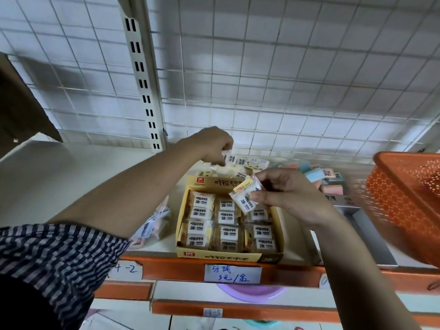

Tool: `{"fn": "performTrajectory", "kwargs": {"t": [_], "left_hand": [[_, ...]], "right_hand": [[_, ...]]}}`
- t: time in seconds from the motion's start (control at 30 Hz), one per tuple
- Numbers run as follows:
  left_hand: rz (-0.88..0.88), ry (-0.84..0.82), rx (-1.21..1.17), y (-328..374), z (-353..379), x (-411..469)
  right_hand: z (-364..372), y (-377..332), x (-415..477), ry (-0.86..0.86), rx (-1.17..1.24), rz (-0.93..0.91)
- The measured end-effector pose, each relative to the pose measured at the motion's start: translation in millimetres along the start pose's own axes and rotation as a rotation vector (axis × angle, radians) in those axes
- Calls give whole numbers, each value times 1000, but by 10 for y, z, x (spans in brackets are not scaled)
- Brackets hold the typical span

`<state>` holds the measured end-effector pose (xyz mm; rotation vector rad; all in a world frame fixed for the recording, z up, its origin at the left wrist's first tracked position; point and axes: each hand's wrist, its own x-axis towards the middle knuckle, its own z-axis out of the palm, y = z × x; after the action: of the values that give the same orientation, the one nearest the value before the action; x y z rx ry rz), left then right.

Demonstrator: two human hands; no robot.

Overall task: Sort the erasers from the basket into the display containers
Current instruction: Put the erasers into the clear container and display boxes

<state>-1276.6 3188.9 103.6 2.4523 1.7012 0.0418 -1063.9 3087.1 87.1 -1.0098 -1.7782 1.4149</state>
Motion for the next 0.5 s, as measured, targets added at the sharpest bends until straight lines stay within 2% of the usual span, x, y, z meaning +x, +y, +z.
{"fn": "performTrajectory", "kwargs": {"t": [0.1,0.23,0.33,0.5], "left_hand": [[-17,207,-154,23,-163,-204],[-45,346,-417,103,-227,-534],[-98,420,-642,172,-147,-765],[-145,446,-756,209,21,-1046]], "right_hand": [[73,21,2,-64,-42,49],[183,27,37,-132,-61,111],[261,-14,41,-183,-151,152],[414,-95,12,-249,-403,138]]}}
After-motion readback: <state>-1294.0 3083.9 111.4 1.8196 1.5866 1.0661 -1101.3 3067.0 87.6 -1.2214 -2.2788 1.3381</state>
